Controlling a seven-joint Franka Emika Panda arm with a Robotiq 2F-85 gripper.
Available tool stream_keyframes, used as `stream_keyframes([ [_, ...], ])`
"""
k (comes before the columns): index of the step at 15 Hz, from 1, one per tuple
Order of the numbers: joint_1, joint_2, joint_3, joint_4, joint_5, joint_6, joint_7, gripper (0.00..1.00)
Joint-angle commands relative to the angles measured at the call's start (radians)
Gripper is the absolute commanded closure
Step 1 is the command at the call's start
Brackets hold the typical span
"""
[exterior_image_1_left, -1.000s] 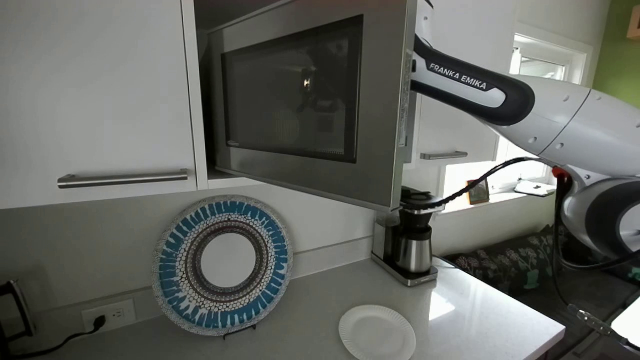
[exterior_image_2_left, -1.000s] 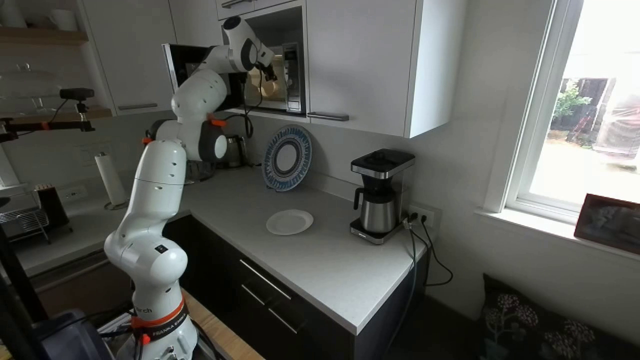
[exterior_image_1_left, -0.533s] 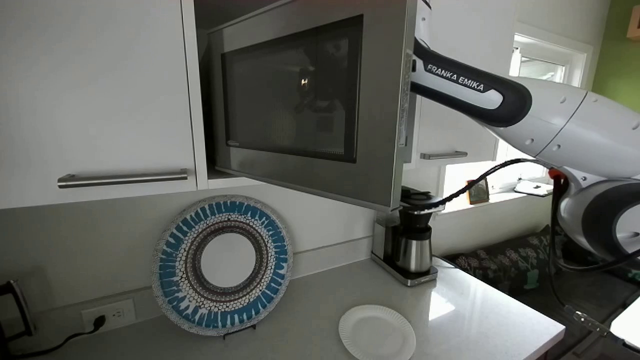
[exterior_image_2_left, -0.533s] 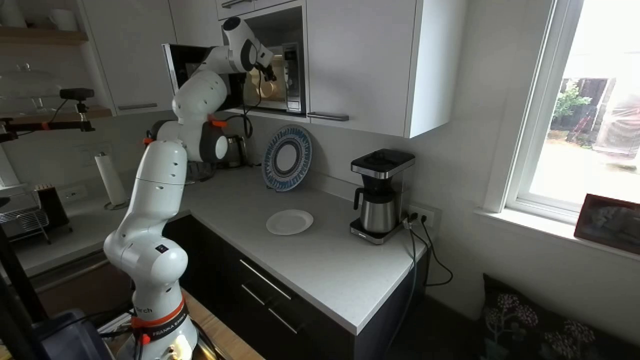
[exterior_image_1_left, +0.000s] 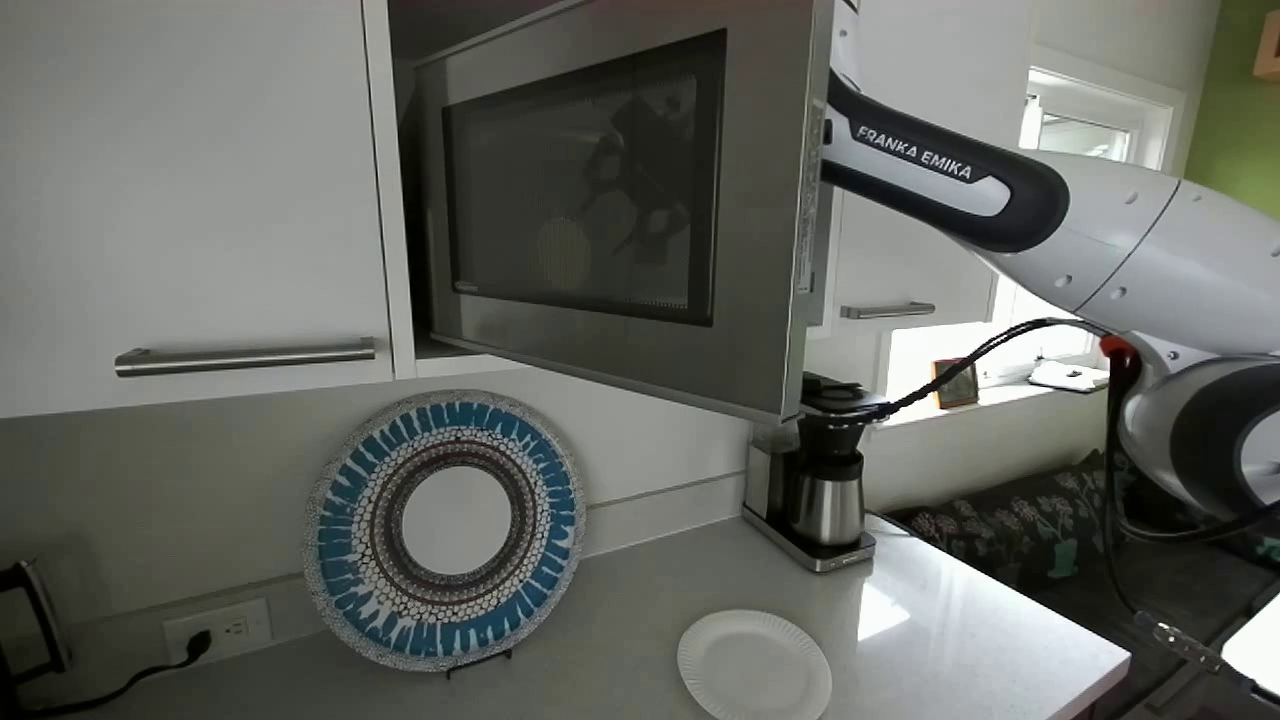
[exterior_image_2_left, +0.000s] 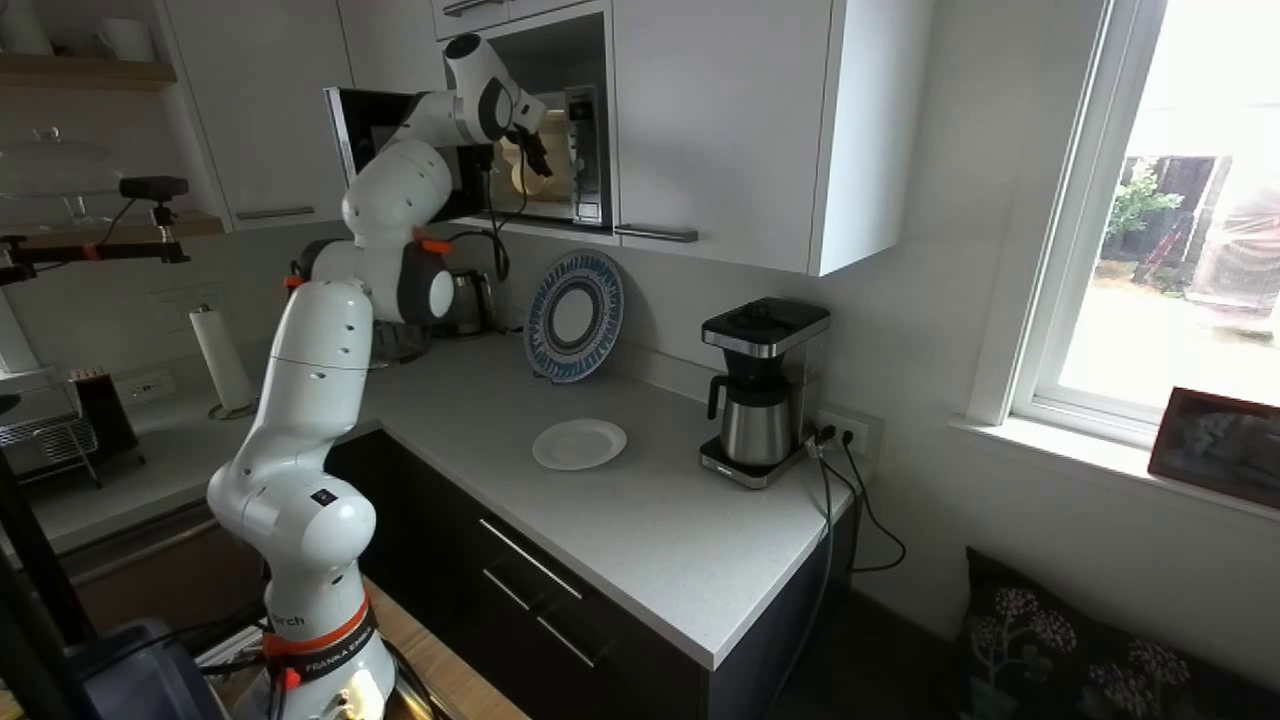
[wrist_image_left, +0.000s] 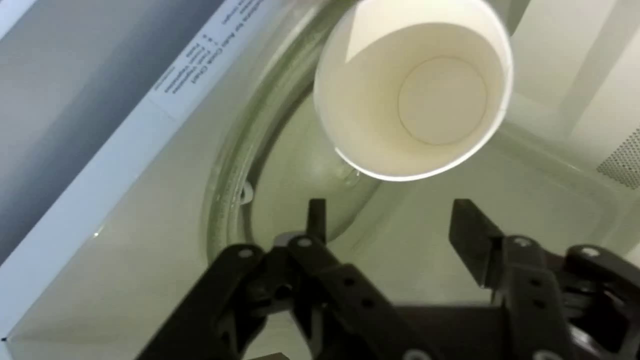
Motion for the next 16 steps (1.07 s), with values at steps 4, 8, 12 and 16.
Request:
stream_keyframes([
  [4,-0.006,-0.081,0.056,-0.049,0.008,-0.001,-0.243,0.00],
  [8,-0.019,-0.124,0.061,-0.070,0.002,0.006,-0.344,0.00],
  [12,-0.042,-0.118,0.064,-0.095,0.031,0.037,-0.410,0.00],
  [16,-0.026,-0.097,0.056,-0.060,0.009,0.024,-0.395,0.00],
])
